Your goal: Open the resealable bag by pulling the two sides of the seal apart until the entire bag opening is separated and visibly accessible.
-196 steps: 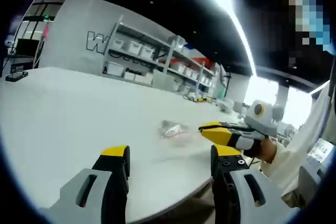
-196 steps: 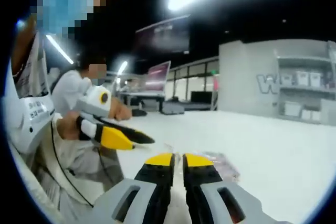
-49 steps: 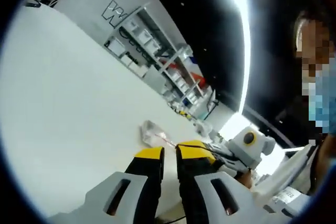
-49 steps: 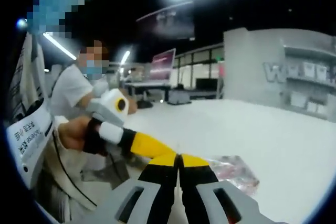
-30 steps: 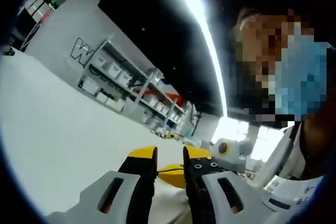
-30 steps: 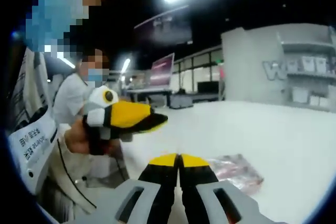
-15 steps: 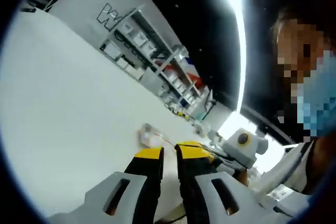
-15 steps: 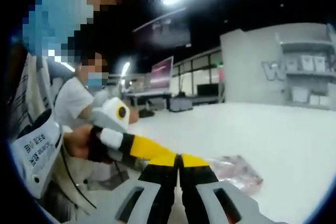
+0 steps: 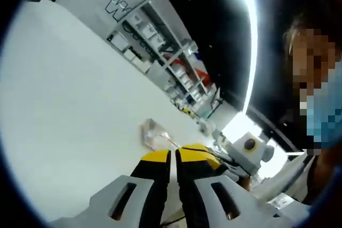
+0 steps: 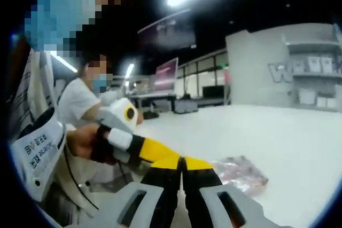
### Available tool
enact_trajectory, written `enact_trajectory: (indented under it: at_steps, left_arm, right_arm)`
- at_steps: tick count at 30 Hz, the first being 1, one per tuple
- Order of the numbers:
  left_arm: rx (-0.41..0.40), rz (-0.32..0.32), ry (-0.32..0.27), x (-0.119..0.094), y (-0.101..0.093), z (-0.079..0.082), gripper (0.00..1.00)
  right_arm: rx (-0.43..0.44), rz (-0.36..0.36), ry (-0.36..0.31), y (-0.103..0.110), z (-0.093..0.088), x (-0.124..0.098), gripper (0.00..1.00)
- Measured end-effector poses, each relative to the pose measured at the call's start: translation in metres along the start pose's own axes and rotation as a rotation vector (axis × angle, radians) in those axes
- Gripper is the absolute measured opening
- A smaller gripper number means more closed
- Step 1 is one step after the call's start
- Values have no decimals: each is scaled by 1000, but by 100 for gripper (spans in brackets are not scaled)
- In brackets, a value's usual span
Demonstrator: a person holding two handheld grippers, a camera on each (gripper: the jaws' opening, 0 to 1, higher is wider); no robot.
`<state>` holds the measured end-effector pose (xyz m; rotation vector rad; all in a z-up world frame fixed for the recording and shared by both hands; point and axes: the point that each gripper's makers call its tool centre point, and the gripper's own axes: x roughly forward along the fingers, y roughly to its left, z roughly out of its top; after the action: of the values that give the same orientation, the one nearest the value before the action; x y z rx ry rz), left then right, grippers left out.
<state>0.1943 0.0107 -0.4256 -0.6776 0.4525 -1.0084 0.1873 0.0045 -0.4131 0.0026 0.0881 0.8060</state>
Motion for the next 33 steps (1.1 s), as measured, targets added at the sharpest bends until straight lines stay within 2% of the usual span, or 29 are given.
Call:
enact_trajectory:
  at_steps: [21,33]
  left_arm:
    - [-3,-7,-3,-2,1,-2,0]
    - [22,8,24,-2,3,-7,0]
  right_arm:
    - [-29,-24,7,-2,-2,1,0]
    - [-42,-42,9,-6,-4,-1,0]
